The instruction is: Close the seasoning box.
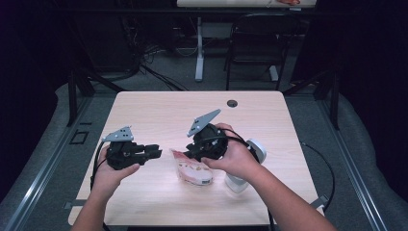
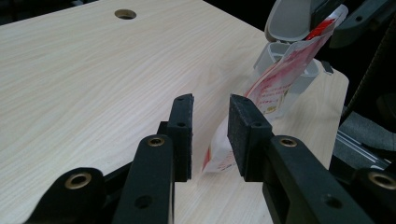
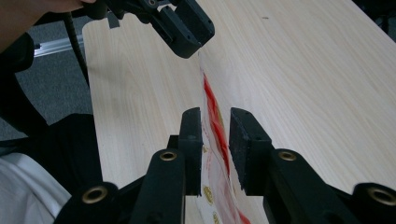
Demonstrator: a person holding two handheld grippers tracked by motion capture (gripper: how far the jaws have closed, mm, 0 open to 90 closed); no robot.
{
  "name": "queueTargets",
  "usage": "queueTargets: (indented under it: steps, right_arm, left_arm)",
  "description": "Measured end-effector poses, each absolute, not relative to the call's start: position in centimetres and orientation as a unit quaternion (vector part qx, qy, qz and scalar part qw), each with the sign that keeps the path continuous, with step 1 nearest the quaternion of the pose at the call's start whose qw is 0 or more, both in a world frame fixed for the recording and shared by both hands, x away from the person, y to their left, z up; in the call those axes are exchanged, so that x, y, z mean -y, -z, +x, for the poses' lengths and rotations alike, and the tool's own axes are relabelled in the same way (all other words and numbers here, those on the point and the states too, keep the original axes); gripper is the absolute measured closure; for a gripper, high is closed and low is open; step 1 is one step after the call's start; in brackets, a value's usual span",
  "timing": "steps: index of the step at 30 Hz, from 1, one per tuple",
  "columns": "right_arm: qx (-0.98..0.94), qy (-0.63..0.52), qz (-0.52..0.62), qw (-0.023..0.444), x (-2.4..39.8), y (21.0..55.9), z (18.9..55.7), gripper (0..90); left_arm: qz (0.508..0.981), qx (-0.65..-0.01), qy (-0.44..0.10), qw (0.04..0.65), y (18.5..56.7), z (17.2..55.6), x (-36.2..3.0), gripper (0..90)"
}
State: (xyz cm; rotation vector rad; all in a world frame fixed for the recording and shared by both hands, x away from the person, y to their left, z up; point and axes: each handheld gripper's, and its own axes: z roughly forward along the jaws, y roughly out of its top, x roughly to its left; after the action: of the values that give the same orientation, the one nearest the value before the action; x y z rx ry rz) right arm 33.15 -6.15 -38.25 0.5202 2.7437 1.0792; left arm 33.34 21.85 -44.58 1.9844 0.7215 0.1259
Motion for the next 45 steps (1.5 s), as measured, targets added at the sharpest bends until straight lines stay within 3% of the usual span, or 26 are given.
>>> queueTargets:
  steps: [45]
  right_arm:
    - [-0.939,-0.292,0.174,0.052,3.1,40.8,35.0,80.4]
  left_arm:
    - [0.82,-0.298,-0.049,0.486,44.9,33.5,-21.8,70.1]
